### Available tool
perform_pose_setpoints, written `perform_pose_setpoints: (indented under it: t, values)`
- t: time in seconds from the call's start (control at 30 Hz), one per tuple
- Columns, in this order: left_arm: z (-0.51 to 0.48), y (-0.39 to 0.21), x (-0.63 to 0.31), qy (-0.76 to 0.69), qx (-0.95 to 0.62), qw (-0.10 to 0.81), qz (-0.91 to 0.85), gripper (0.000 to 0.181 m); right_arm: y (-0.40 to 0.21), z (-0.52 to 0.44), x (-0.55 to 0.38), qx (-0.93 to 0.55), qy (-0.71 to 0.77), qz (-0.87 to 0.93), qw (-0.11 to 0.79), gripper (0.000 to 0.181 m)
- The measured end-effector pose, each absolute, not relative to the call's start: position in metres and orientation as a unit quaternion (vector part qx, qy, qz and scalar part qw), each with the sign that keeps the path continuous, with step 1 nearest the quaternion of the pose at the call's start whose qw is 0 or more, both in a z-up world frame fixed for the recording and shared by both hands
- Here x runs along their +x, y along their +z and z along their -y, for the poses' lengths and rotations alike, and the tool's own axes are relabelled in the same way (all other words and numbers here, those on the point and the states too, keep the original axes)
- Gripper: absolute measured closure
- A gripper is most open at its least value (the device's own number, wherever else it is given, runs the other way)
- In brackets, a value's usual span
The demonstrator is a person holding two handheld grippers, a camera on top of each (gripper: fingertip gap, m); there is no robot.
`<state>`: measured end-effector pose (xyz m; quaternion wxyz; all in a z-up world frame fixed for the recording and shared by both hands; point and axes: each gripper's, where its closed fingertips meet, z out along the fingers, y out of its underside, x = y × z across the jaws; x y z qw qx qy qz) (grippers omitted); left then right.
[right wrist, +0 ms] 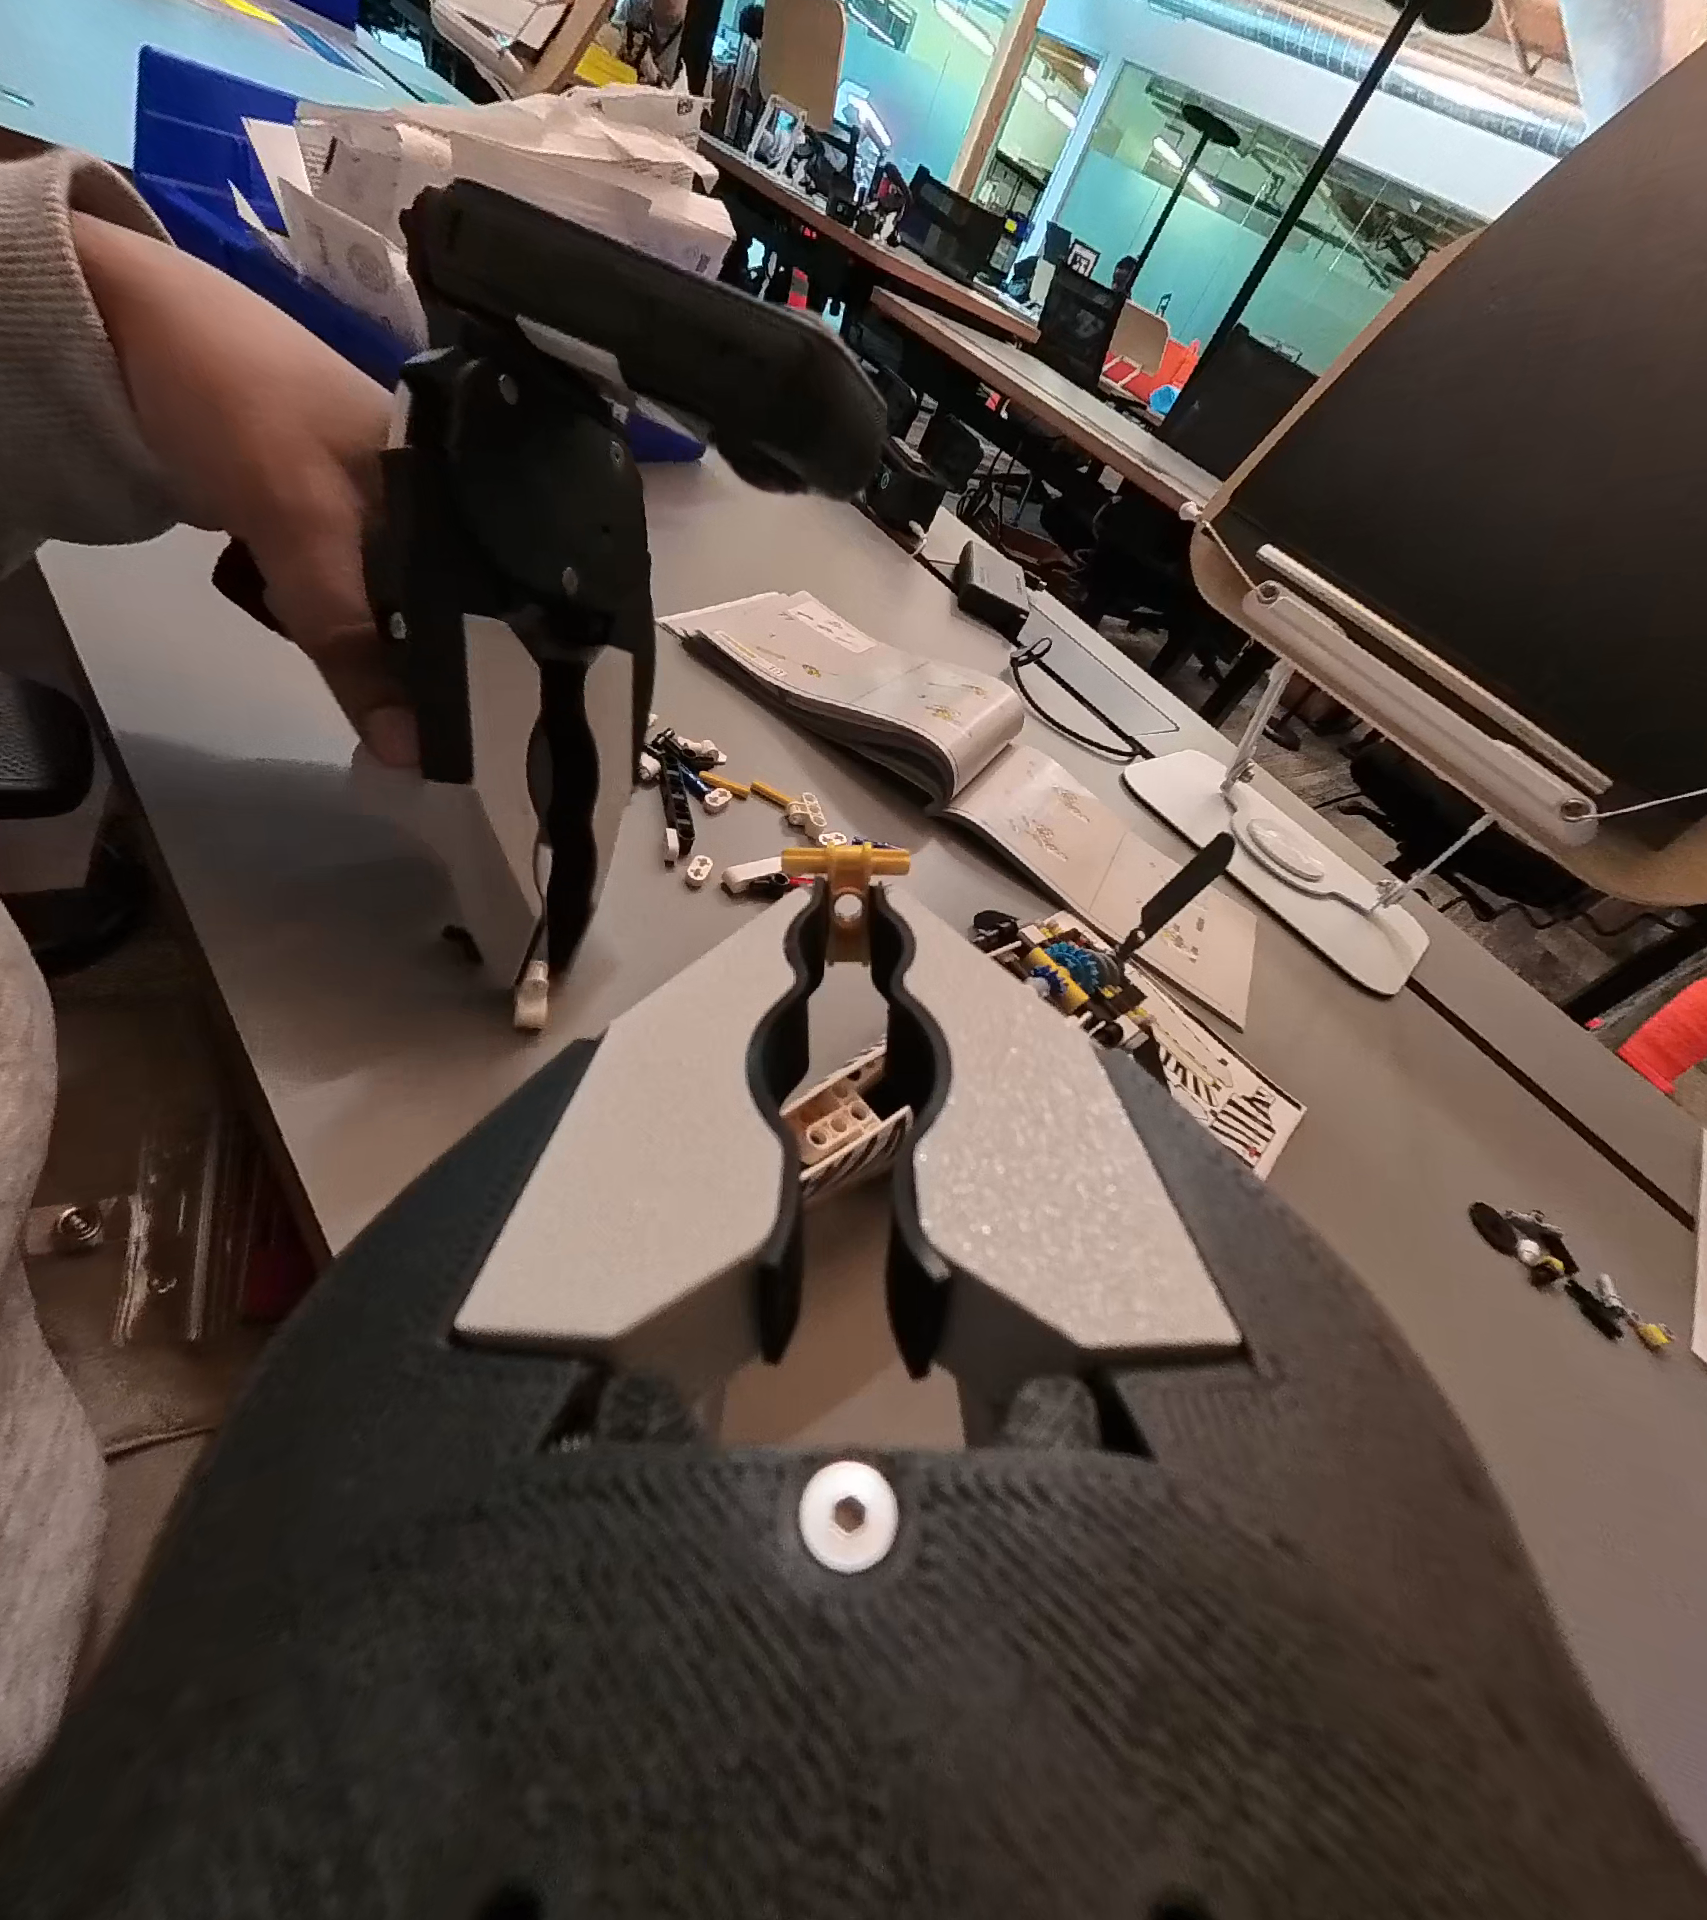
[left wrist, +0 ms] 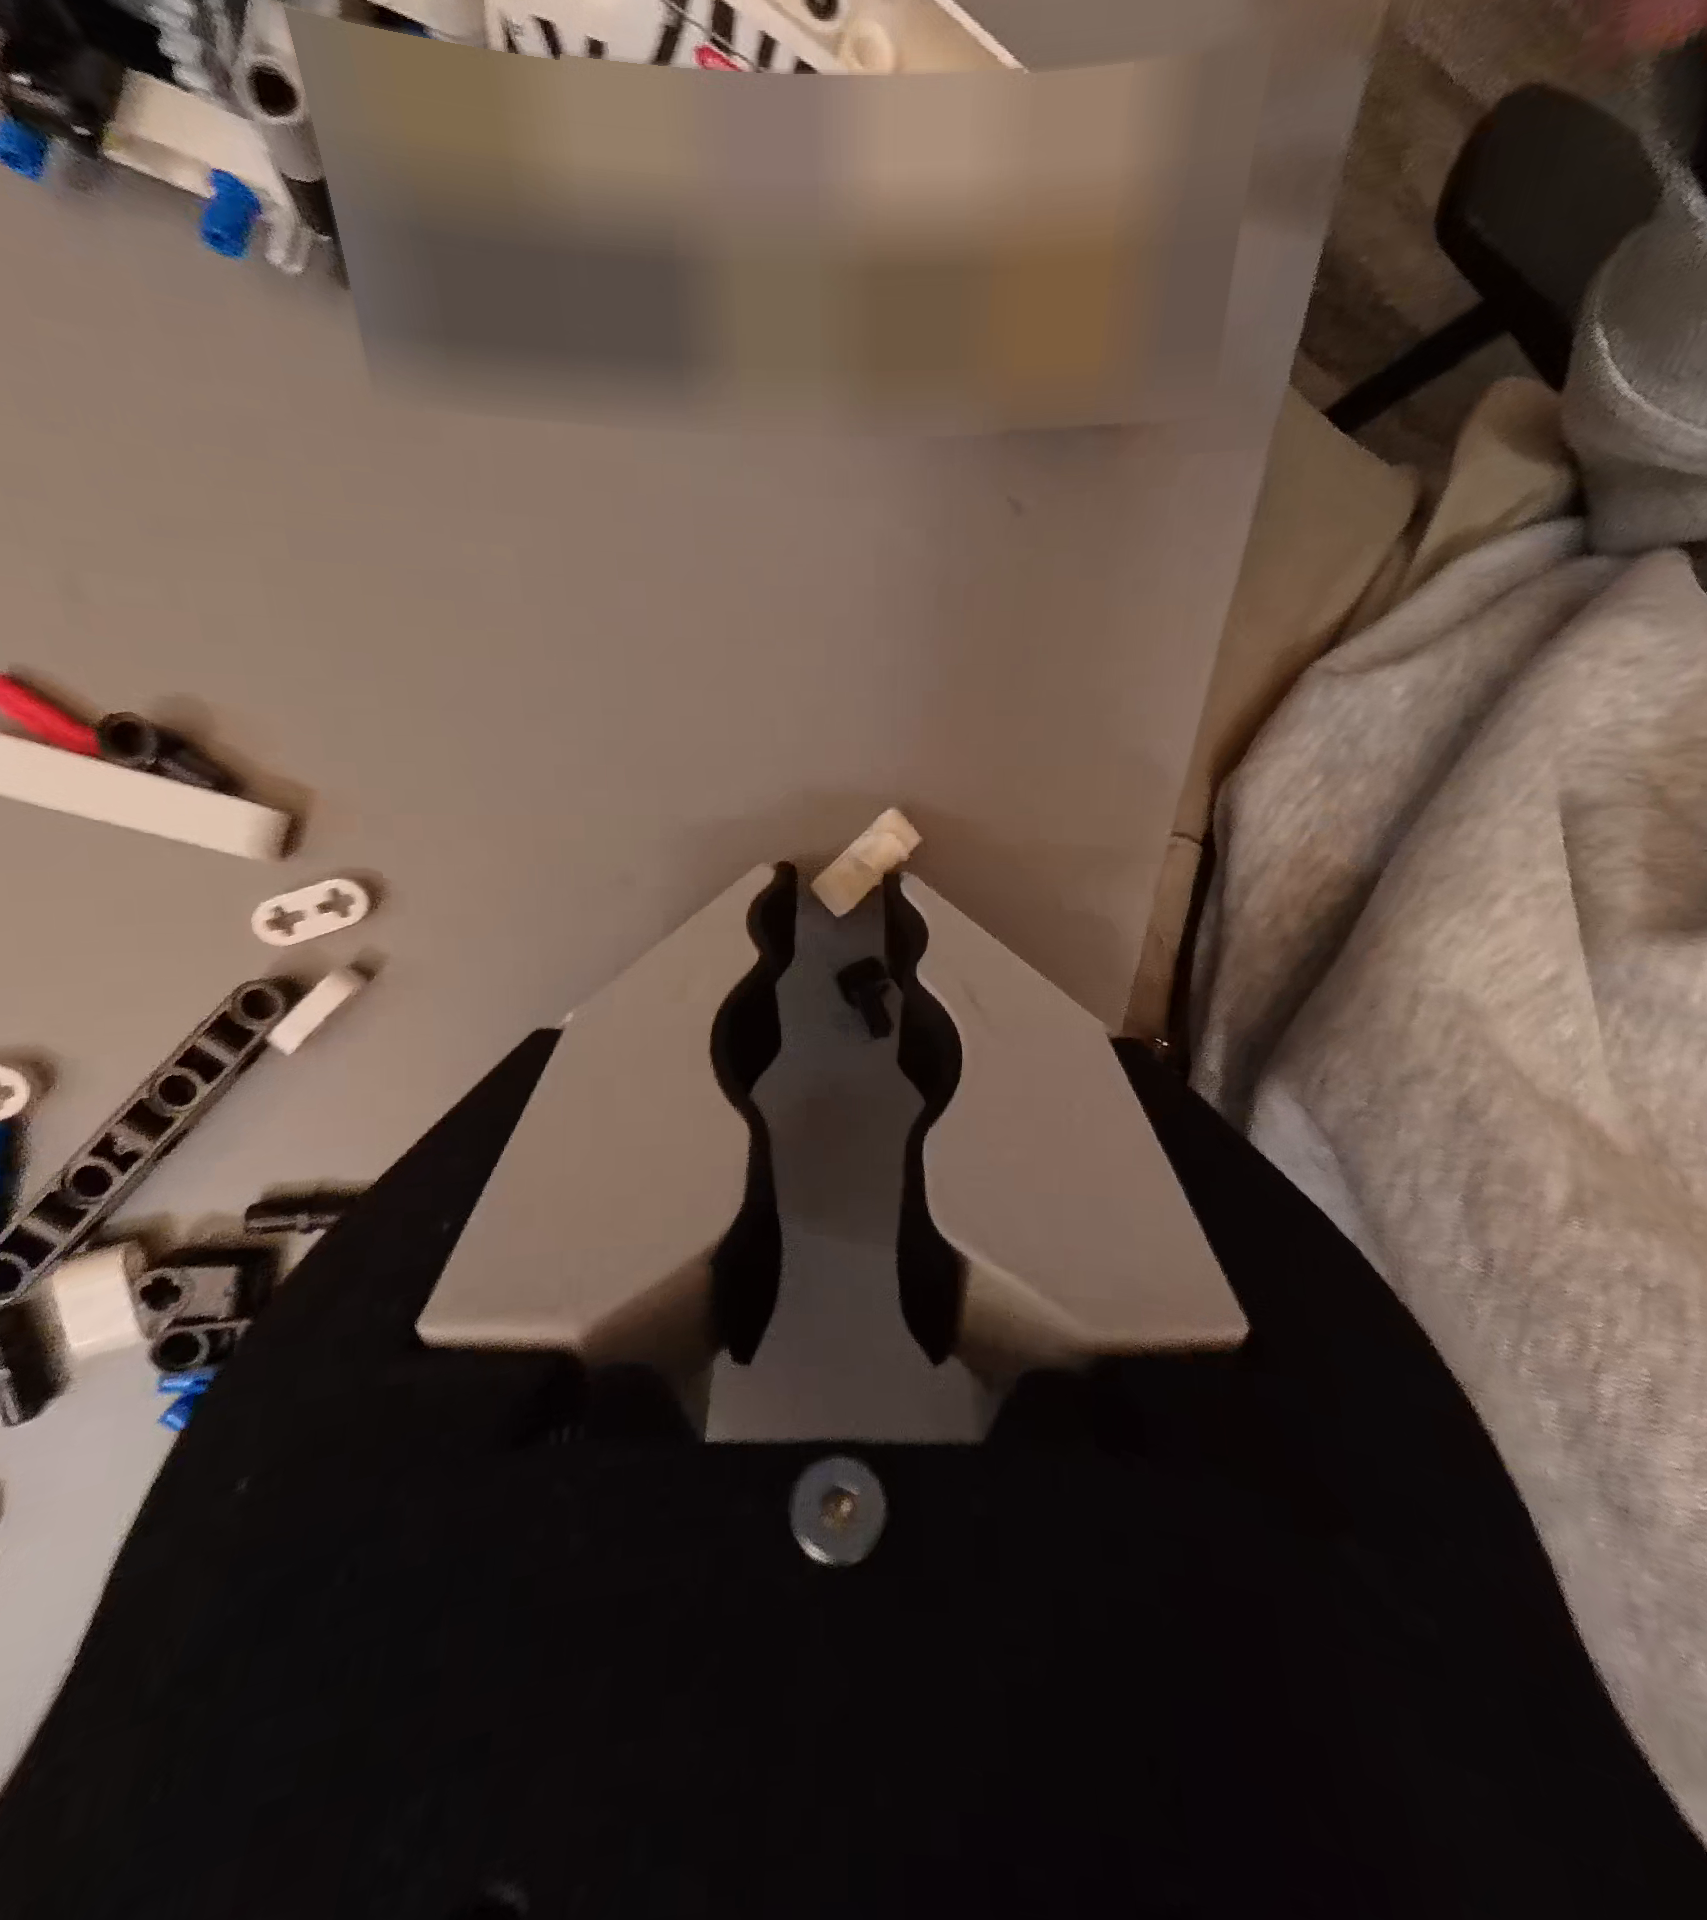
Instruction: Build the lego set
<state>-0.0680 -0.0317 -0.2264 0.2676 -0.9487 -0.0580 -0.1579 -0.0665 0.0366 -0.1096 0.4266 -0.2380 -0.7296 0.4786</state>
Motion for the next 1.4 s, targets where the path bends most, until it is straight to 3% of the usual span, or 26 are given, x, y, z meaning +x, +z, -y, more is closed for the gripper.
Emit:
perform_pose_setpoints:
  t: [0.3,0.73,1.07,1.4]
  values:
    - [0.025,-0.217,-0.091,-0.137,-0.934,0.313,0.101,0.169,-0.108,-0.038,-0.065,-0.239,0.48,0.727,0.429,0.176]
    - [0.03,-0.219,-0.076,-0.126,-0.95,0.281,0.058,0.166,-0.108,-0.04,-0.066,-0.239,0.476,0.728,0.433,0.176]
    - [0.032,-0.219,-0.058,-0.125,-0.958,0.258,0.02,0.176,-0.109,-0.038,-0.067,-0.236,0.474,0.73,0.432,0.176]
    - [0.018,-0.216,-0.056,-0.111,-0.955,0.276,0.013,0.176,-0.108,-0.042,-0.066,-0.238,0.474,0.728,0.434,0.176]
